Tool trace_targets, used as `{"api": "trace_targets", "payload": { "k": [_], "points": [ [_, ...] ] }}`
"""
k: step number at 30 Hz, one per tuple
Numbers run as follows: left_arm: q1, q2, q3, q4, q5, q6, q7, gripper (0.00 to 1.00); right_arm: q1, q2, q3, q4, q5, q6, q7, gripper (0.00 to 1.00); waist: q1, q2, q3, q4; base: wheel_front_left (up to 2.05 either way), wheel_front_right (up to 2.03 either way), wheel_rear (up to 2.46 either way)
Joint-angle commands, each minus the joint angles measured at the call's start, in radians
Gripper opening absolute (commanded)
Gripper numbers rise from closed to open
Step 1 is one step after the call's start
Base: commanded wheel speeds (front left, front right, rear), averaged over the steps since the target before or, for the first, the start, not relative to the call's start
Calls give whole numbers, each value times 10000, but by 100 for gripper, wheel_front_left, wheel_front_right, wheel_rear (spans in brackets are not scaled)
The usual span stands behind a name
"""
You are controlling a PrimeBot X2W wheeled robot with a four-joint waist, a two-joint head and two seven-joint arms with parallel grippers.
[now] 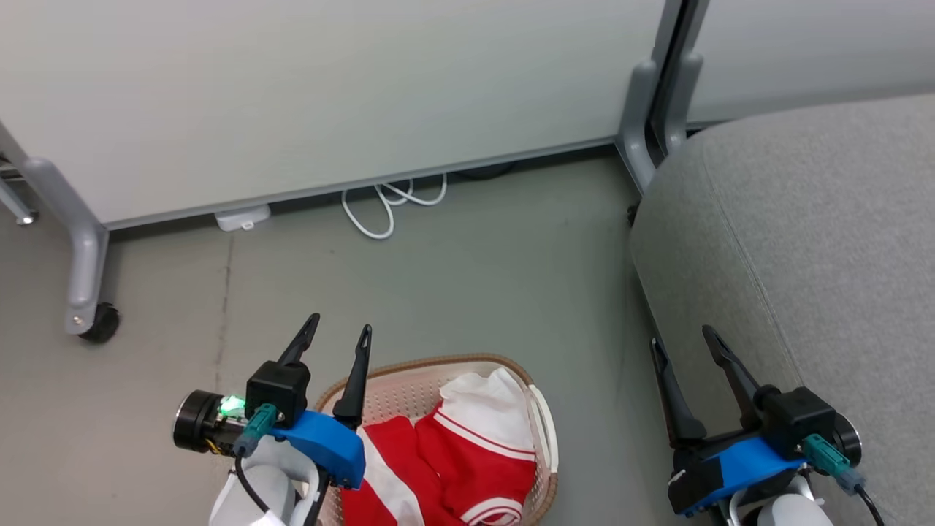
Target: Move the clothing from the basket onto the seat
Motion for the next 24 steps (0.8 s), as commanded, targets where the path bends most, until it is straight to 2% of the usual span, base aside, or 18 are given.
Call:
{"api": "trace_targets", "payload": {
  "k": [1, 5, 16, 17, 24],
  "points": [
    [-378, 159, -131, 278, 59, -69, -31, 100, -217, -44, 78, -42, 47, 4, -38, 100, -1, 0, 473, -389, 0, 0, 0],
    [-992, 453, -540, 1119, 125, -86, -30, 100, -593, -44, 169, -90, 200, 4, -37, 100, -1, 0, 1139, -769, 0, 0, 0],
    [-2574, 1350, -2709, 3278, -69, -62, -31, 100, -1528, -39, 409, -286, 662, 4, -37, 100, -1, 0, 2870, -1531, 0, 0, 0],
    [-2574, 1350, -2709, 3278, -69, -62, -31, 100, -1528, -39, 409, -286, 662, 4, -37, 100, -1, 0, 2870, -1531, 0, 0, 0],
    [-3445, 1647, -4341, 4687, -357, -64, -31, 100, -2141, -39, 548, -463, 886, 4, -37, 100, -1, 0, 3959, -1932, 0, 0, 0]
  ]
}}
